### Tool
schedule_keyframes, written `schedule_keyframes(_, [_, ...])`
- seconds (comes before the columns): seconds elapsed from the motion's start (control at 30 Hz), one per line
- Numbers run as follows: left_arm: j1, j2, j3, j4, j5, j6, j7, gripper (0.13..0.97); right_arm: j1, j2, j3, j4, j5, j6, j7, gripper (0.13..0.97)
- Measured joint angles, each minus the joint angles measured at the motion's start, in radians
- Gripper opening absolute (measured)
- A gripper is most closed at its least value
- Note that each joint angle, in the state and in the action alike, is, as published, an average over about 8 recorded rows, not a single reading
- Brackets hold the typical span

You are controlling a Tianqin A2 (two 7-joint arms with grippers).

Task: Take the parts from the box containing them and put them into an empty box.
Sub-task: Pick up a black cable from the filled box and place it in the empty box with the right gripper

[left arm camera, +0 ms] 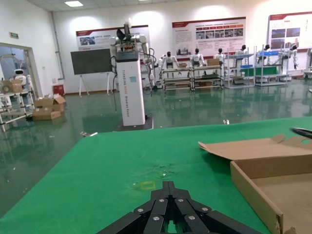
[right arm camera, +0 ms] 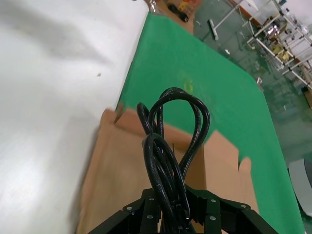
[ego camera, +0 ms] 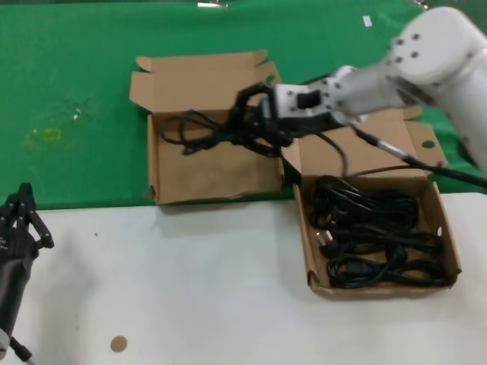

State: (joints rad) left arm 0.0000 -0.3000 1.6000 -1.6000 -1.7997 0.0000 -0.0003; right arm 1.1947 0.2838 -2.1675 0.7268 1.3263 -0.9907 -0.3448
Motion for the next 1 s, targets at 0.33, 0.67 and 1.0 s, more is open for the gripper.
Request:
schedule_keyframes(0.33, [0.0,0.0,0.0,0.0,0.0,0.0,0.0,0.144,0.09,-0.156,-0.001,-0.267,0.005,0.076,-0.104,0.205])
schedule_keyframes(0.67, [0.0,0.0,0.0,0.0,0.0,0.0,0.0,0.144,0.165,-0.233,0.039,-0.514,0.034,0.14,-0.252,0.205])
schedule_keyframes(1.0, [0.0,0.0,0.0,0.0,0.0,0.0,0.0,0.144,0.207,-0.269,0.081,-0.641,0.059,0.195,-0.348,0.235])
